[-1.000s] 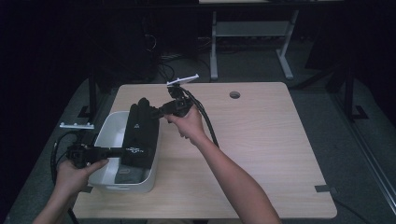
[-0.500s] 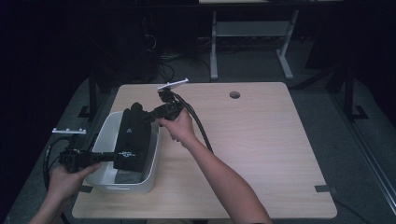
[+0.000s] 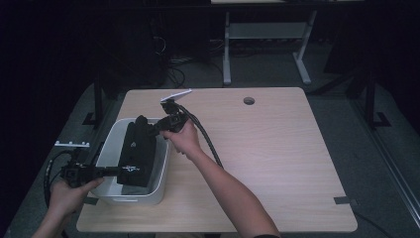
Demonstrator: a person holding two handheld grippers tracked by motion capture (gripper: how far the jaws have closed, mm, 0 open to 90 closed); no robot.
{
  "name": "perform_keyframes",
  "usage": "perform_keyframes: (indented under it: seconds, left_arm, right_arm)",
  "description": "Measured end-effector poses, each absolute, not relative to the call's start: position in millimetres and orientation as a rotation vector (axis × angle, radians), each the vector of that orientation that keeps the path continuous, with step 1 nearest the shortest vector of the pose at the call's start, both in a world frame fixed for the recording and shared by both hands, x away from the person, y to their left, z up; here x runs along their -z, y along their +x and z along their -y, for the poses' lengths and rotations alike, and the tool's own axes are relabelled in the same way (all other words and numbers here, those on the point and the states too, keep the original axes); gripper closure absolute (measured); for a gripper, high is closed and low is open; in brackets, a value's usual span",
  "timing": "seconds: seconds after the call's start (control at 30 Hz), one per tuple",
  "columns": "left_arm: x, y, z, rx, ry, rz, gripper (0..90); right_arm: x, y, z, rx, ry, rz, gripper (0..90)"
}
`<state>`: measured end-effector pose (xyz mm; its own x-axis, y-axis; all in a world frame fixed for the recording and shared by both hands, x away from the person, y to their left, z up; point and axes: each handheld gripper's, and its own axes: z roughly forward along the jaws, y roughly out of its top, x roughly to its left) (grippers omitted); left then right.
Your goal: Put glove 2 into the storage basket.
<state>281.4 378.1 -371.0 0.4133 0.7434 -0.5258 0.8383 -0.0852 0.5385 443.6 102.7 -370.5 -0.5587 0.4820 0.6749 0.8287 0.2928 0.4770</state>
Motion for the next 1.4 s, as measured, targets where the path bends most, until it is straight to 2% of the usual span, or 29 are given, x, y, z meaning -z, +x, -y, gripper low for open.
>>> perform_keyframes:
  seconds: [0.27, 0.6, 0.93, 1.4]
  left_arm:
    - [382.7, 279.3, -385.7, 0.213, 1.824, -1.383, 83.1]
    - [390.0, 280.4, -386.2, 0.233, 1.827, -1.401, 80.7]
    - [389.8, 280.2, -387.7, 0.235, 1.83, -1.406, 69.8]
    - [375.8, 283.7, -393.5, 0.174, 1.808, -1.416, 61.6]
  right_arm:
    - [382.2, 442.4, -114.9, 1.105, -1.173, 2.193, 73.0]
    - [391.7, 443.0, -118.2, 1.068, -1.182, 2.218, 71.2]
    - [390.0, 443.7, -116.1, 1.062, -1.187, 2.26, 64.9]
    - [380.2, 444.1, -104.4, 1.12, -1.161, 2.218, 59.2]
